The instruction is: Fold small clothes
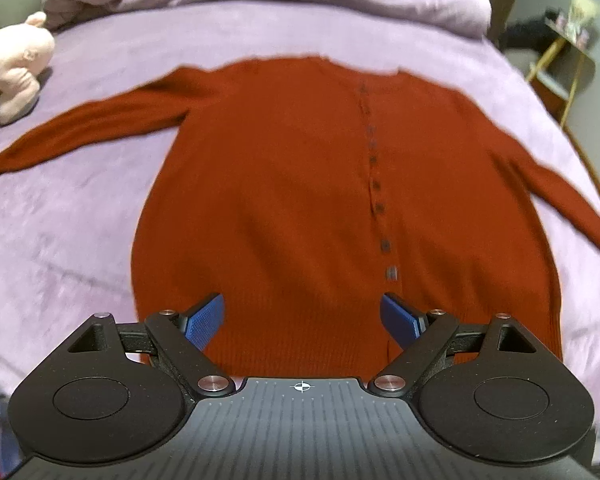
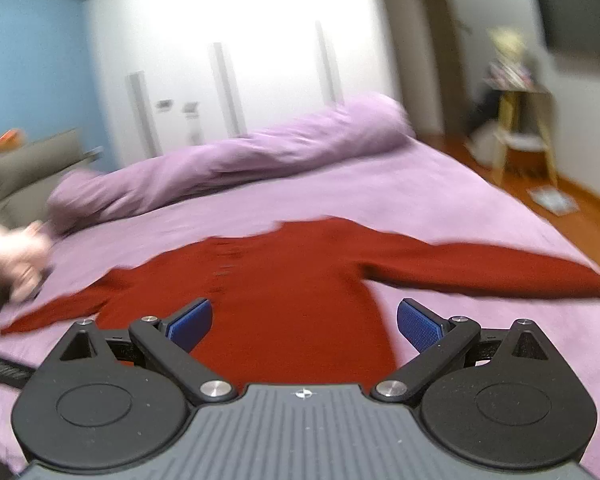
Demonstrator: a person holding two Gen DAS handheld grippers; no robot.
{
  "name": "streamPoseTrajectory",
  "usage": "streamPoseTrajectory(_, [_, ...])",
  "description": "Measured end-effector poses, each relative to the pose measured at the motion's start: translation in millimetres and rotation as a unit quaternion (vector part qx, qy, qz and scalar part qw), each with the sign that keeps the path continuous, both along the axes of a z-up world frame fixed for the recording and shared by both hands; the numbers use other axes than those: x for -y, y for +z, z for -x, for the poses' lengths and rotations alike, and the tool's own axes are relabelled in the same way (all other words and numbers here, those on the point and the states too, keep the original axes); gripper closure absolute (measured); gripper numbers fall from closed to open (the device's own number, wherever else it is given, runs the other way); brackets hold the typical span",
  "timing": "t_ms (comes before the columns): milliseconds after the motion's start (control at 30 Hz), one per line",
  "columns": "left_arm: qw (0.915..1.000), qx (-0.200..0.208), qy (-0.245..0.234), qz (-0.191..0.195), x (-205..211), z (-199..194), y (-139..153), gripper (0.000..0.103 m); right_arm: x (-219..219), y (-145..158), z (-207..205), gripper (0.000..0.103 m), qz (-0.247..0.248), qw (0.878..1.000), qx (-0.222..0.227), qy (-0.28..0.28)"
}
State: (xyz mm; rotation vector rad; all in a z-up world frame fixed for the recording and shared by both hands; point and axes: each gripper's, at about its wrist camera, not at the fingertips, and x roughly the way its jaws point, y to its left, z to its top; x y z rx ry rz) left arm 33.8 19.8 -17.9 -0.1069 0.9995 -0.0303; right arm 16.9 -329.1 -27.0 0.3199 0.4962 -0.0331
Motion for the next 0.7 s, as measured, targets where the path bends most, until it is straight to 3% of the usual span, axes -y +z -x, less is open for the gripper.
streamPoseTrajectory(67, [0.9999, 0.013, 0.004, 0.007, 0, -11, -5, 0.013, 53, -16, -10, 0.004, -0.072, 0.995, 0.002, -0.063])
streamPoseTrajectory(167, [0.9993, 0.007, 0.002, 0.037, -1, -25, -17, 0.013, 124, -44, -16, 0.012, -0.166, 0.974, 0.010, -0.151])
streamPoseTrajectory(233, [0.9981, -0.008, 0.007, 0.062, -2, -34, -26, 0.013, 166, -67, -22, 0.040, -0.215, 0.953, -0.001, -0.213])
streamPoseTrajectory(333, [0.9963, -0.021, 0.018, 0.081, 0, -46, -35, 0.015, 210, -103, -27, 0.057, -0.276, 0.918, -0.009, -0.285])
streamPoseTrajectory(433, [0.9980, -0.016, 0.017, 0.059, 7, -56, -36, 0.015, 235, -130, -31, 0.058, -0.346, 0.881, 0.004, -0.324])
streamPoseTrajectory(500, [0.9991, -0.011, 0.010, 0.039, 12, -63, -35, 0.015, 243, -137, -33, 0.058, -0.374, 0.864, 0.023, -0.336])
streamPoseTrajectory(600, [0.9995, -0.010, 0.001, 0.031, 14, -69, -35, 0.016, 245, -143, -41, 0.058, -0.373, 0.860, 0.034, -0.346])
streamPoseTrajectory(667, [0.9993, -0.011, -0.005, 0.034, 12, -73, -35, 0.018, 246, -140, -50, 0.072, -0.354, 0.867, 0.025, -0.349])
streamPoseTrajectory(700, [0.9993, -0.011, -0.006, 0.036, 11, -74, -35, 0.018, 246, -137, -53, 0.093, -0.342, 0.871, 0.014, -0.352])
